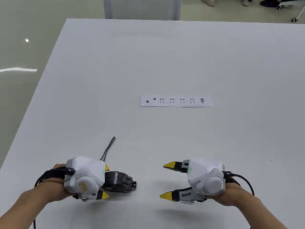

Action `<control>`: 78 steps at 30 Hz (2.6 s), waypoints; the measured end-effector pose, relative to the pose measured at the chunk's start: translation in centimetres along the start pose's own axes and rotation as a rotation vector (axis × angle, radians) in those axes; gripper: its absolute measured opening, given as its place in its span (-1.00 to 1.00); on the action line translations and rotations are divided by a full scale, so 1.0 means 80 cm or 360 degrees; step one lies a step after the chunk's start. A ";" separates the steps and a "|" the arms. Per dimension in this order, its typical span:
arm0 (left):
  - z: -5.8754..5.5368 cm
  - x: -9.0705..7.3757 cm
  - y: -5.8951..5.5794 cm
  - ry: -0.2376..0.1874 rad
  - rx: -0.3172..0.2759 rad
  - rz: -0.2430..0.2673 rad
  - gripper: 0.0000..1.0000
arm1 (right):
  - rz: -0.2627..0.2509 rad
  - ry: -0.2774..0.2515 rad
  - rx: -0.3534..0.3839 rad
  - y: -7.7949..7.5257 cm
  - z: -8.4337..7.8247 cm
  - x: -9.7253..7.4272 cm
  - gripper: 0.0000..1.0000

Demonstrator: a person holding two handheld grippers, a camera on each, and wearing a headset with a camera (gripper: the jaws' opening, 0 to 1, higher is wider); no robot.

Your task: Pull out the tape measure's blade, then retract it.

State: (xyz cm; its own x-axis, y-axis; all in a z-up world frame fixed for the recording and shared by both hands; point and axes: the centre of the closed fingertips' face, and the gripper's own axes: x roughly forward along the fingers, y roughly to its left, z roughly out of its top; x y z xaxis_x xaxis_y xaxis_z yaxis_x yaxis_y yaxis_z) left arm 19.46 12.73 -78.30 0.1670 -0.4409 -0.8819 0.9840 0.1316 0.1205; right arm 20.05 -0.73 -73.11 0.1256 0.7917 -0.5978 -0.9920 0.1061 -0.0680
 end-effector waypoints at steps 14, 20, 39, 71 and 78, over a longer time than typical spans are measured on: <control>-0.009 0.018 0.005 0.0011 0.0043 -0.0043 -0.39 | 0.0057 -0.0025 -0.0002 -0.001 0.007 0.044 -0.18; -0.006 0.017 0.003 -0.0014 0.0032 -0.0053 -0.39 | 0.0081 -0.0035 0.0008 0.003 0.007 0.062 -0.27; -0.003 0.016 0.001 -0.0062 -0.0022 -0.0056 -0.42 | 0.0188 0.0047 -0.0060 0.022 0.000 0.107 -0.52; 0.000 0.012 0.000 -0.0064 -0.0048 -0.0063 -0.43 | 0.0211 0.0131 -0.0101 0.019 -0.016 0.135 -0.76; -0.003 0.014 0.001 -0.0053 -0.0050 -0.0061 -0.43 | 0.0210 0.0144 -0.0120 0.018 -0.022 0.138 -0.77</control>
State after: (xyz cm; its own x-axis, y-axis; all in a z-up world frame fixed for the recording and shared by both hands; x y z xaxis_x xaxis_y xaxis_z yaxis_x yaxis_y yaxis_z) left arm 19.74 12.45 -79.37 0.1319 -0.4754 -0.8698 0.9873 0.1416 0.0724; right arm 19.96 7.09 -81.20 -0.0036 0.7379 -0.6749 -0.9982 -0.0433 -0.0420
